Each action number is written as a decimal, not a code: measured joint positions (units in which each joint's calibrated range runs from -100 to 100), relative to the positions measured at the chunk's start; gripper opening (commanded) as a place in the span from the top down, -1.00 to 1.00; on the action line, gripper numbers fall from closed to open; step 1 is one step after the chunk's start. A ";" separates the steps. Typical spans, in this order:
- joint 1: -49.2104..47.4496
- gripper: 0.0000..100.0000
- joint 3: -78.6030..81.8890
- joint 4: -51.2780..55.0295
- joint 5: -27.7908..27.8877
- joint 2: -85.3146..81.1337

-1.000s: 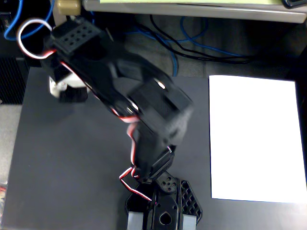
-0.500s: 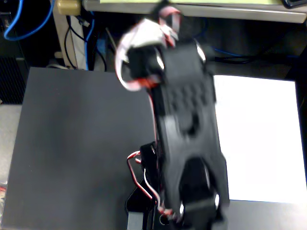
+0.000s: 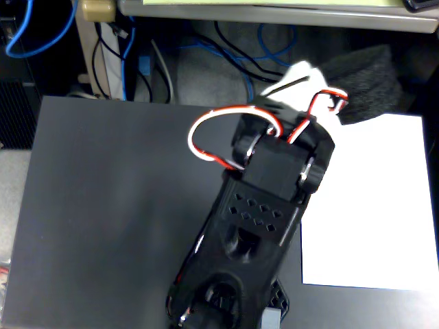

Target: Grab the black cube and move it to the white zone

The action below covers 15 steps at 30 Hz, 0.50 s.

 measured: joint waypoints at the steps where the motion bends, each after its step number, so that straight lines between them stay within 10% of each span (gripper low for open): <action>1: 1.62 0.97 1.46 -1.97 0.00 0.08; 15: 13.15 0.97 -11.43 -4.28 -2.78 32.54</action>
